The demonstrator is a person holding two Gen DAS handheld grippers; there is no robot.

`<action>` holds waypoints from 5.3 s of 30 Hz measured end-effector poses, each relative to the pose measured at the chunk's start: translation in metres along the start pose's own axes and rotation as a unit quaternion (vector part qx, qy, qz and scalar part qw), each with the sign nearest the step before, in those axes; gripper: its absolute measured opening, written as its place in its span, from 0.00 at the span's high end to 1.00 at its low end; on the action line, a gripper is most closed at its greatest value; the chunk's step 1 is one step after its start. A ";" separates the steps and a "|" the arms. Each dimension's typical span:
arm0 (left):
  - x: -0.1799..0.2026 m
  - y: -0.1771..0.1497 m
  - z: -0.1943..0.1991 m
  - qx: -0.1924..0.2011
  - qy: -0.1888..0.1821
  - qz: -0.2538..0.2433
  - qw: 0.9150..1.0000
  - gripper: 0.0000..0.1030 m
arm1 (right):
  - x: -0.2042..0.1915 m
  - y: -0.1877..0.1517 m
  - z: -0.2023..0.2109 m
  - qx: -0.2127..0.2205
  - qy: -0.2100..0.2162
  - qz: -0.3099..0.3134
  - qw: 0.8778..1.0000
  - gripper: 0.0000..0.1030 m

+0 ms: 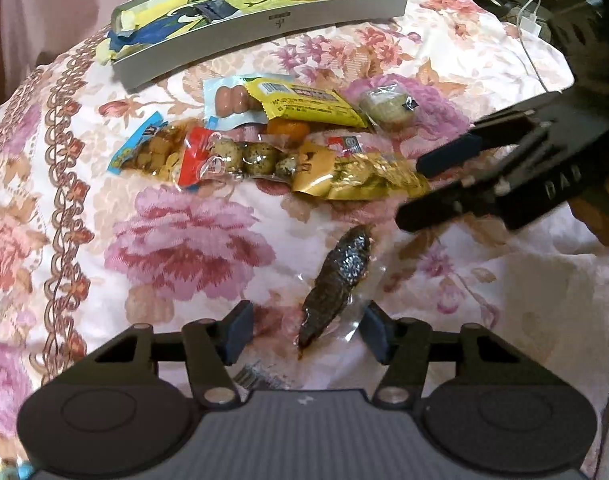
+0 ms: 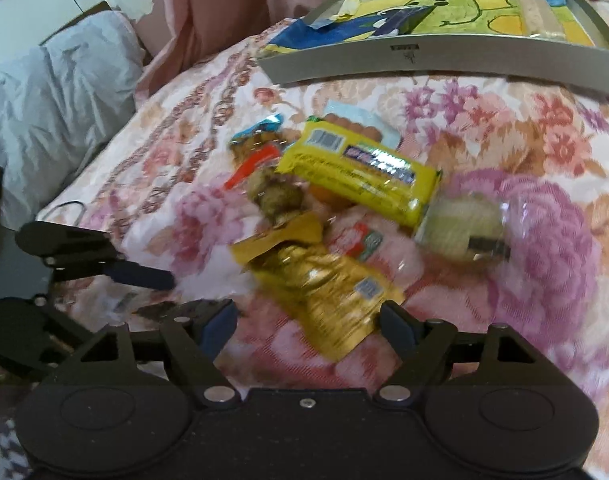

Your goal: Organize snacks

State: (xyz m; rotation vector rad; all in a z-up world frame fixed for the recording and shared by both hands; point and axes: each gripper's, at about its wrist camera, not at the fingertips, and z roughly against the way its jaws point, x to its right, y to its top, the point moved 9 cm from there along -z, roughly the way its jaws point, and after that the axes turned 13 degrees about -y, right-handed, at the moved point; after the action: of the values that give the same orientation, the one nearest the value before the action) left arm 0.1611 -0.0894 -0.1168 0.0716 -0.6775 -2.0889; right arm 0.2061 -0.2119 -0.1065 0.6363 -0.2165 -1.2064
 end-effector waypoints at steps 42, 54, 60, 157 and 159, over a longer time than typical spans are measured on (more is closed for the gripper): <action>-0.021 0.012 0.011 0.029 0.057 0.087 0.994 0.84 | -0.048 0.017 -0.038 0.161 -0.163 0.248 0.941 0.66; -0.019 0.018 0.021 0.060 0.071 0.109 0.990 0.85 | -0.048 0.014 -0.047 0.175 -0.231 0.282 0.915 0.48; -0.024 0.019 0.023 0.074 0.075 0.123 0.987 0.85 | -0.025 0.033 -0.052 0.160 -0.149 0.200 0.955 0.21; -0.082 0.274 -0.058 0.221 0.170 0.103 0.955 0.91 | 0.136 0.181 -0.020 0.348 -0.319 -0.055 0.880 1.00; -0.084 0.275 -0.061 0.217 0.170 0.105 0.955 0.91 | 0.137 0.180 -0.024 0.344 -0.318 -0.057 0.881 1.00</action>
State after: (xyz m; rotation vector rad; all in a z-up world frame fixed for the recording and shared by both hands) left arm 0.4357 -0.1699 -0.0508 0.5692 -0.8751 -1.6399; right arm 0.4111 -0.2916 -0.0478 0.8477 -1.2212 -1.4261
